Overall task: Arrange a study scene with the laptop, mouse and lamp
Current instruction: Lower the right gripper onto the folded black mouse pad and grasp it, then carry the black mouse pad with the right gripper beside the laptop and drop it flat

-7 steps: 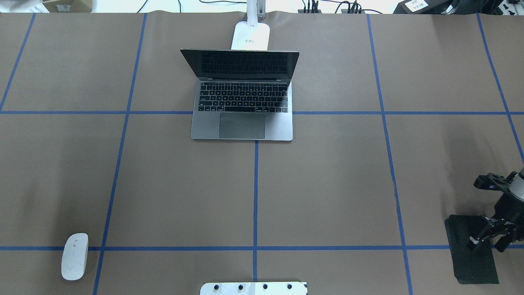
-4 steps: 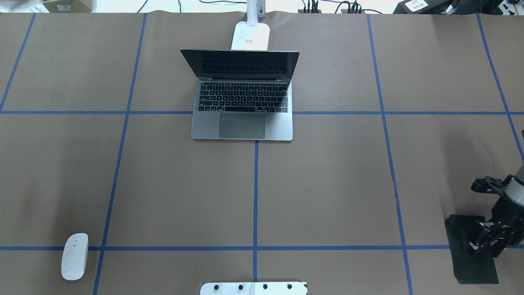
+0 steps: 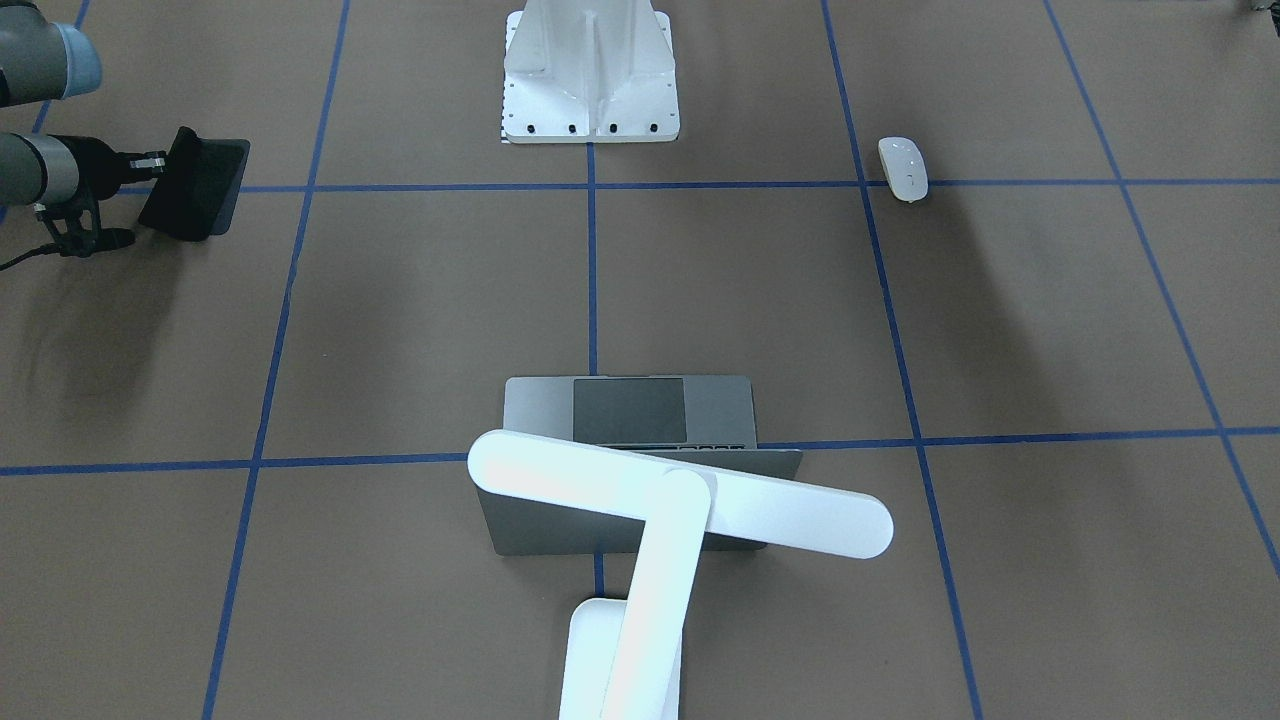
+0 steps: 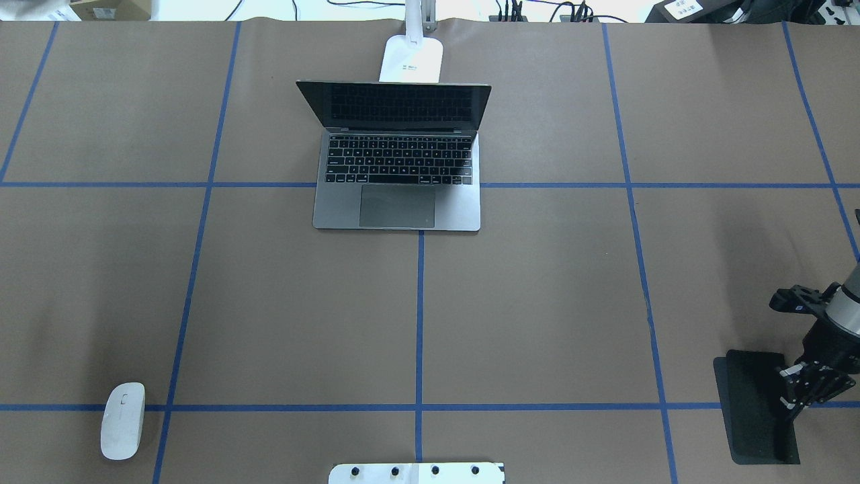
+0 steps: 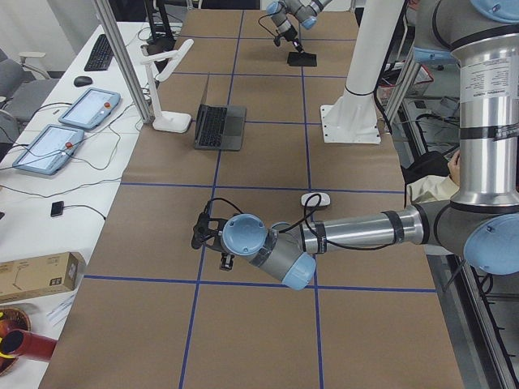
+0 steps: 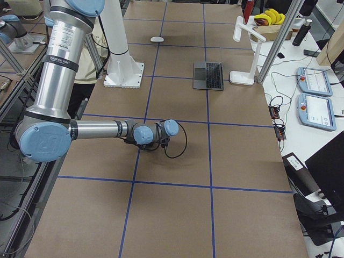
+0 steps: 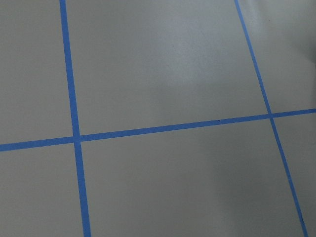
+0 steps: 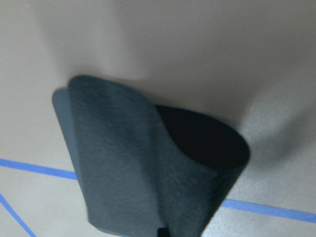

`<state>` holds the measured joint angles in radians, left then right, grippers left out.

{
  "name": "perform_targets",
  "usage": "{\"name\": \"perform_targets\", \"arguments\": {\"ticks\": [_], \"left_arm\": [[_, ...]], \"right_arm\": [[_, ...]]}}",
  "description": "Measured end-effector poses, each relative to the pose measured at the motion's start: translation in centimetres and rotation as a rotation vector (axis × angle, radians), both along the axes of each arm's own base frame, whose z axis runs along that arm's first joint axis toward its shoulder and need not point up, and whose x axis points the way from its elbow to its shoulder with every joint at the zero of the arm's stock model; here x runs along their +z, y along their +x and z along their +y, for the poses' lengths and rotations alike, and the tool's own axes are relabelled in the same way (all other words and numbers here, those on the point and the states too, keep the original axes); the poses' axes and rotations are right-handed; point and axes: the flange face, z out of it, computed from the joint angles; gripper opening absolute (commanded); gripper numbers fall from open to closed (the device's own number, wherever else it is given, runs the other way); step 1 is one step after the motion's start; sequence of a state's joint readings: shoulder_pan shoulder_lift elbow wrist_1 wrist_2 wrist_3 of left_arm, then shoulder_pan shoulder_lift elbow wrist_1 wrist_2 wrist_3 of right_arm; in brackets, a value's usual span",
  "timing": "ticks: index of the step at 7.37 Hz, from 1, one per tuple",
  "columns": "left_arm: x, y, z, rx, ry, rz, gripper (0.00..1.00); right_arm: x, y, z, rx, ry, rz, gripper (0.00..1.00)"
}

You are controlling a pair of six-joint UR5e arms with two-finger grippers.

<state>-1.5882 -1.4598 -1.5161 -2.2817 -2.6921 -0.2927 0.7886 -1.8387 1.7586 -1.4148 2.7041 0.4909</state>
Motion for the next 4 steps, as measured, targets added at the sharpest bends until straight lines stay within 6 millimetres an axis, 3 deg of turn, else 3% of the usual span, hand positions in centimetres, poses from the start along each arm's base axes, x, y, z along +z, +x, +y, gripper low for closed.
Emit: {"name": "perform_targets", "arguments": {"ticks": [2, 4], "left_arm": [[0.8, -0.3, 0.1, 0.008, 0.014, -0.009, 0.99], [1.6, -0.6, 0.2, 0.019, 0.035, -0.021, 0.99]], "right_arm": [[-3.1, 2.3, -2.6, 0.11, 0.037, 0.004, 0.0], [-7.3, 4.0, -6.9, 0.218, 0.11, -0.036, 0.0]]}}
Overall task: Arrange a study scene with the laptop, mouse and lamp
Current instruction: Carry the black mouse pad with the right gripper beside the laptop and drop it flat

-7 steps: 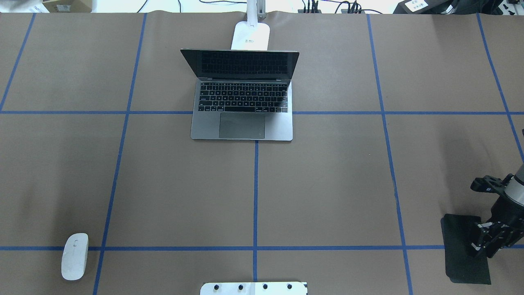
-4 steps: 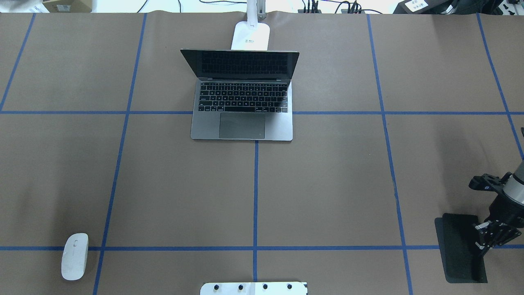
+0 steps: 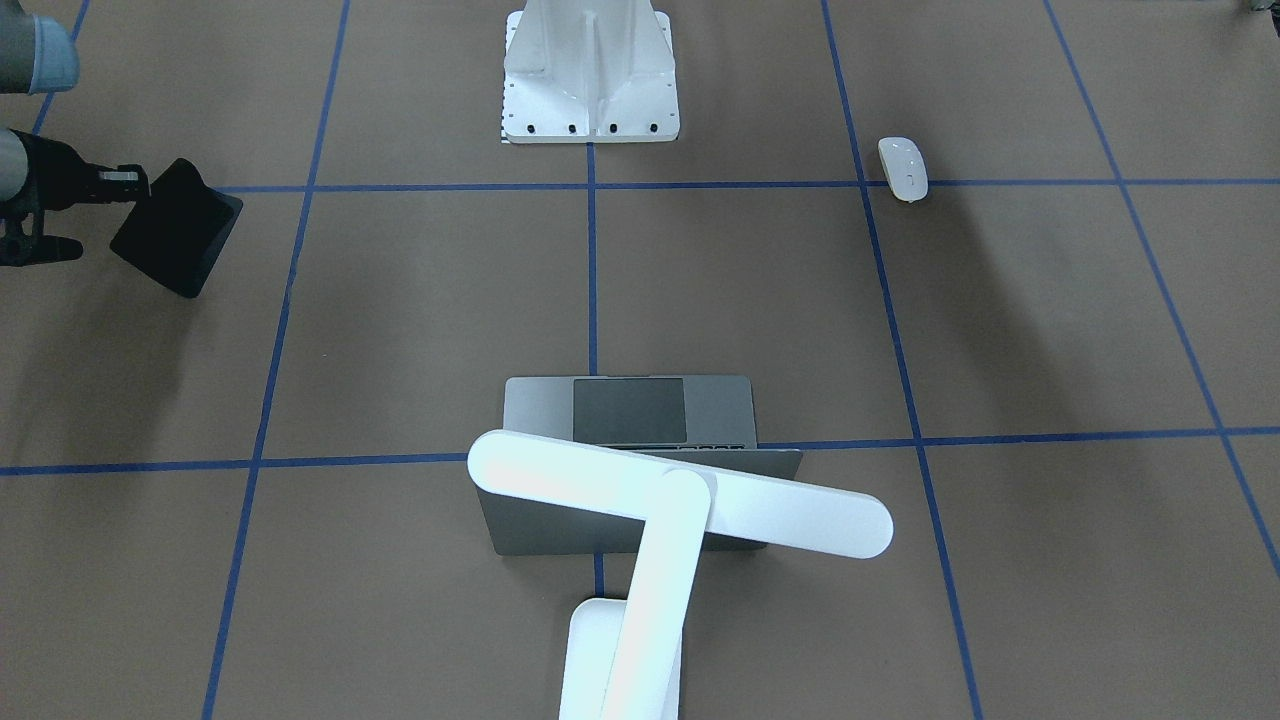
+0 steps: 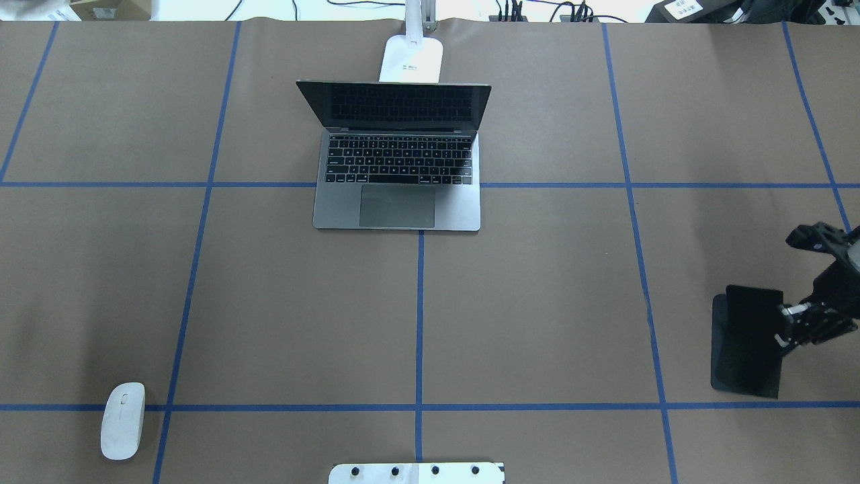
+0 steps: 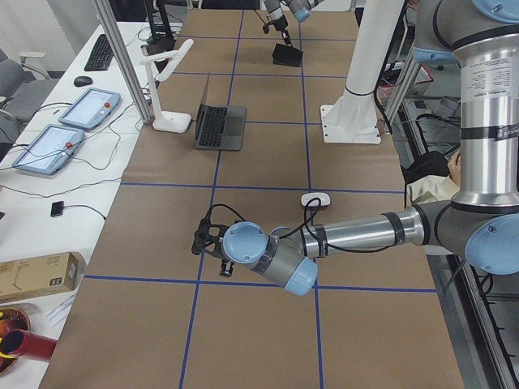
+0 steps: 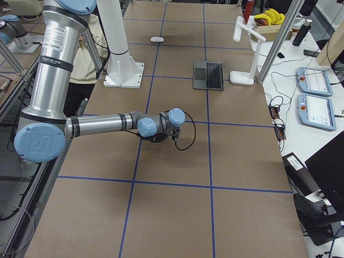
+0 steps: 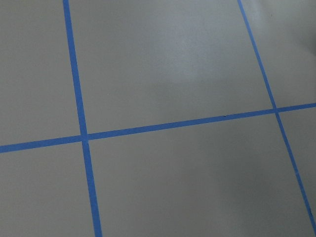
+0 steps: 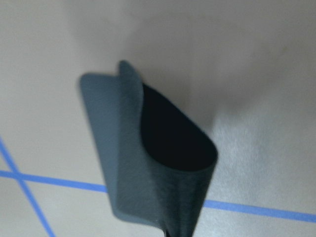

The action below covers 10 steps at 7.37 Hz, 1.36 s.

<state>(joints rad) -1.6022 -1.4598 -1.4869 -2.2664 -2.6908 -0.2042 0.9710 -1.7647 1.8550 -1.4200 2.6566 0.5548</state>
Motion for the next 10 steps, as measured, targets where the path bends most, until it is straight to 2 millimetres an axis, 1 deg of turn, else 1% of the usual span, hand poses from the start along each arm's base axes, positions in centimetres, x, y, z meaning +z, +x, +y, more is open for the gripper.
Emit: {"name": "perform_targets", "arguments": {"ticks": [2, 3, 4, 5, 6, 7, 8, 9, 10], "left_arm": [[0.3, -0.3, 0.1, 0.0, 0.011, -0.005, 0.99], [0.4, -0.3, 0.1, 0.002, 0.013, -0.006, 0.99], [0.6, -0.3, 0.2, 0.004, 0.014, -0.007, 0.99], [0.7, -0.3, 0.2, 0.005, 0.013, -0.007, 0.99], [0.8, -0.3, 0.2, 0.007, 0.011, -0.007, 0.99], [0.9, -0.2, 0.2, 0.007, 0.009, -0.007, 0.99], [0.9, -0.2, 0.2, 0.007, 0.009, -0.007, 0.99], [0.9, -0.2, 0.2, 0.007, 0.008, -0.007, 0.99], [0.9, -0.2, 0.2, 0.007, 0.008, -0.007, 0.99]], "right_arm": [[-5.3, 0.7, -5.2, 0.106, 0.083, -0.019, 0.0], [-8.4, 0.7, -7.8, 0.157, 0.116, -0.02, 0.0], [-12.0, 0.6, -10.4, 0.207, 0.146, 0.002, 0.0], [-16.3, 0.1, -12.9, 0.247, 0.174, 0.058, 0.0], [-21.2, -0.3, -14.7, 0.279, 0.203, 0.13, 0.0], [-25.3, -0.7, -15.8, 0.303, 0.232, 0.193, 0.0], [-28.4, -1.3, -16.5, 0.315, 0.26, 0.236, 0.0], [-30.3, -1.8, -16.8, 0.32, 0.281, 0.257, 0.0], [-31.5, -2.7, -16.8, 0.323, 0.293, 0.269, 0.0]]}}
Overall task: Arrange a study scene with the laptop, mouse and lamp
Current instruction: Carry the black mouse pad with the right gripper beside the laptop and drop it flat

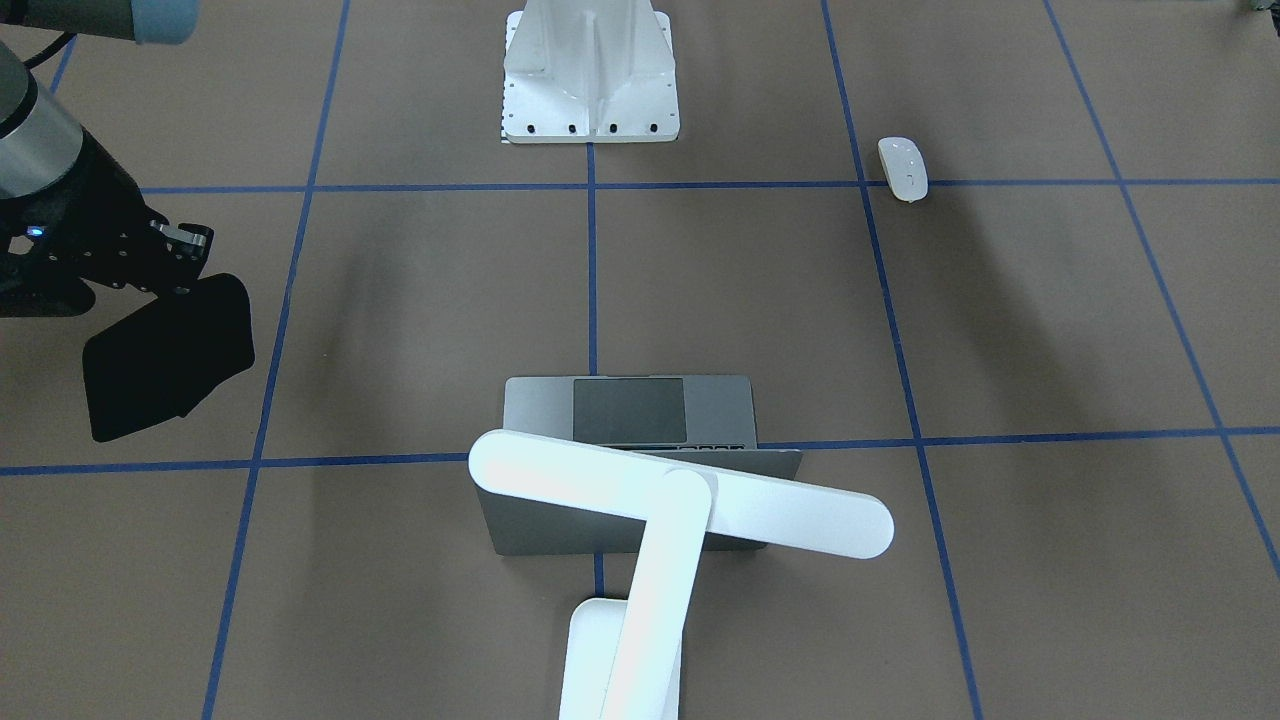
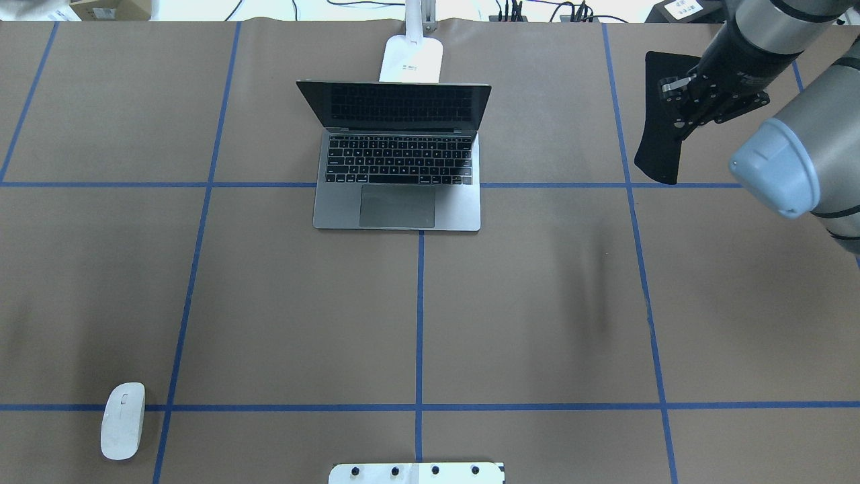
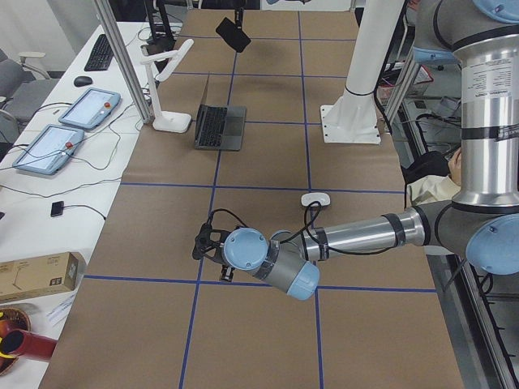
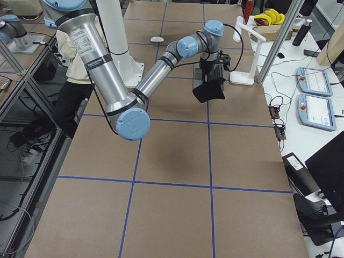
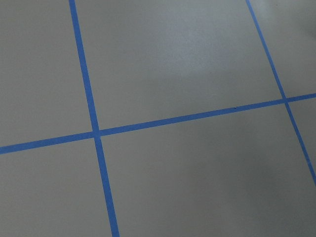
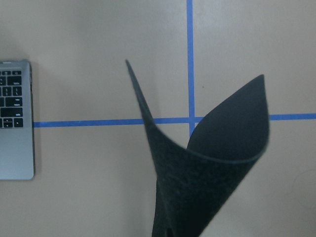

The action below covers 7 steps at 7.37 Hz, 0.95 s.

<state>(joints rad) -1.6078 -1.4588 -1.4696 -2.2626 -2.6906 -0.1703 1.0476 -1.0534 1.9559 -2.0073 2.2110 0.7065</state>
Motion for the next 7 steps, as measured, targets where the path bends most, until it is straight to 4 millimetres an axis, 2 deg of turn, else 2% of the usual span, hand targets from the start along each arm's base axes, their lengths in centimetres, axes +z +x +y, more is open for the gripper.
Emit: {"name": "perform_targets", "arguments": {"ticks": [2, 4, 7], "left_arm": [[0.2, -0.1, 0.0, 0.0, -0.001, -0.001, 0.99], [0.5, -0.3, 0.1, -0.001, 0.002, -0.003, 0.99], [0.8, -0.7, 0.2, -0.005, 0.007, -0.006, 0.99]], "right_arm": [[-2.2, -3.1, 0.2, 0.013, -0.003, 0.012, 0.0], [-3.5, -5.3, 0.8, 0.035, -0.031, 0.008, 0.0], [-6.6, -7.2, 0.7, 0.072, -0.053, -0.016, 0.0]]}}
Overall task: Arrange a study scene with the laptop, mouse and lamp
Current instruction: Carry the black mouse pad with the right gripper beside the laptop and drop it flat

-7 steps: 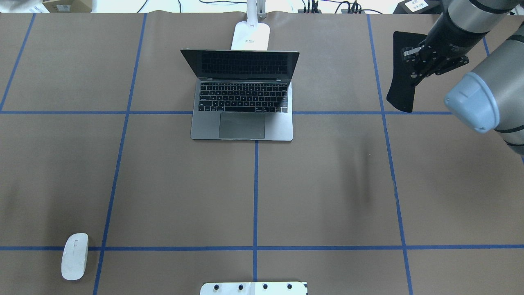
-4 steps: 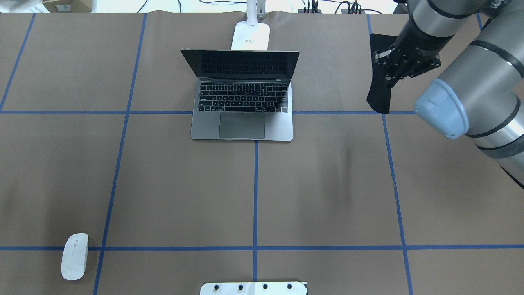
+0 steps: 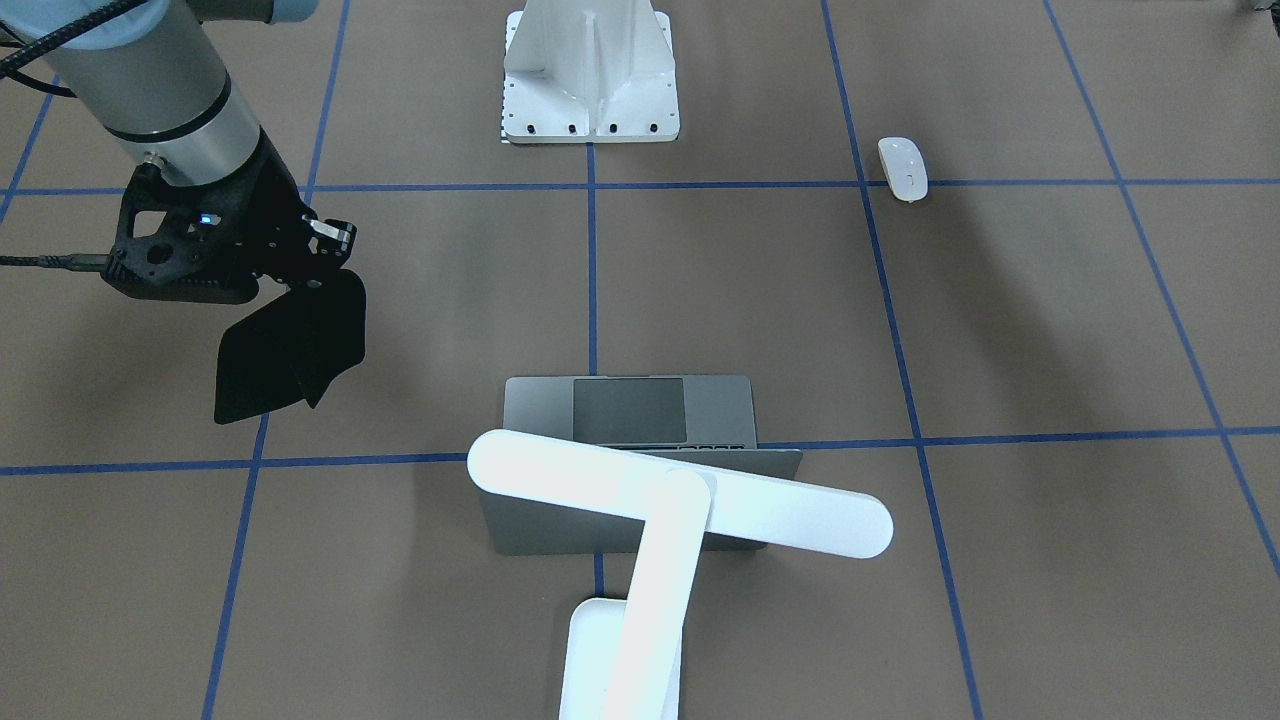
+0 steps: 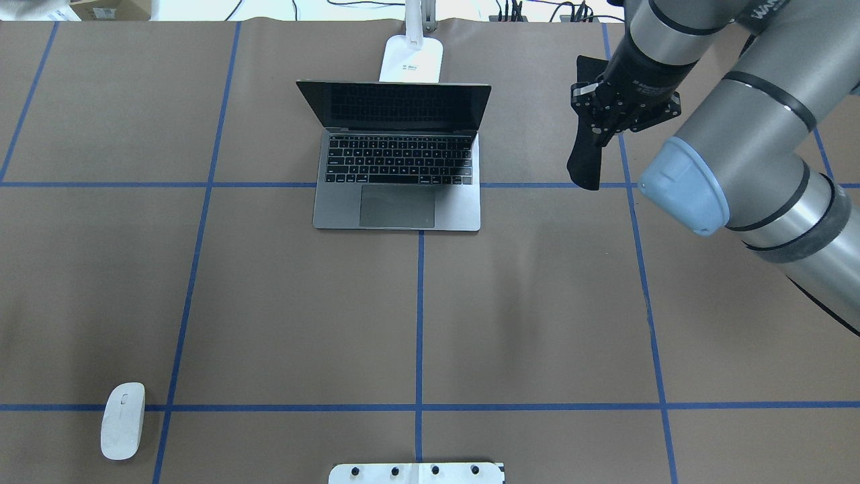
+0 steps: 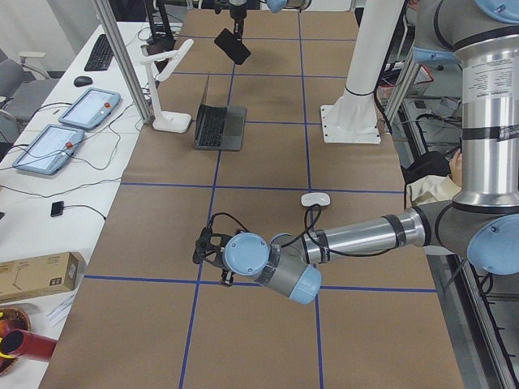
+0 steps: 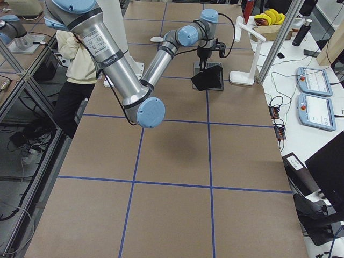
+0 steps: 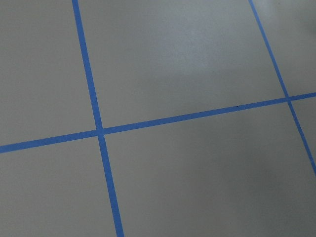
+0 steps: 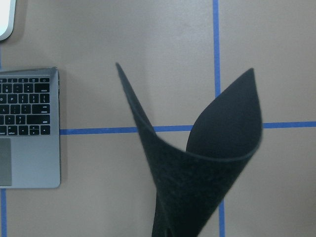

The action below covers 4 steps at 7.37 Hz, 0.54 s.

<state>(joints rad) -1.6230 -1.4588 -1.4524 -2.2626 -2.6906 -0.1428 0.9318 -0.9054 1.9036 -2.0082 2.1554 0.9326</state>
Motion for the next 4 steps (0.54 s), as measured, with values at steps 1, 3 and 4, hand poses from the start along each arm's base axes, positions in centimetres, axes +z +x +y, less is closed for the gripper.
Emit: {"name": "perform_targets", "arguments": {"ticks": [1, 3, 4], "left_arm": [[0.03, -0.11, 0.02, -0.002, 0.001, 0.0, 0.99], [0.11, -0.18, 0.04, -0.003, -0.001, -0.001, 0.99], [0.15, -0.2, 0.04, -0.003, -0.004, -0.001, 0.99]], "right_arm": [[-0.37, -0.26, -0.13, 0.004, -0.002, -0.002, 0.99], [0.0, -0.28, -0.35, 0.012, 0.01, 0.02, 1.0], [0.32, -0.25, -0.41, 0.015, 0.016, 0.03, 1.0]]}}
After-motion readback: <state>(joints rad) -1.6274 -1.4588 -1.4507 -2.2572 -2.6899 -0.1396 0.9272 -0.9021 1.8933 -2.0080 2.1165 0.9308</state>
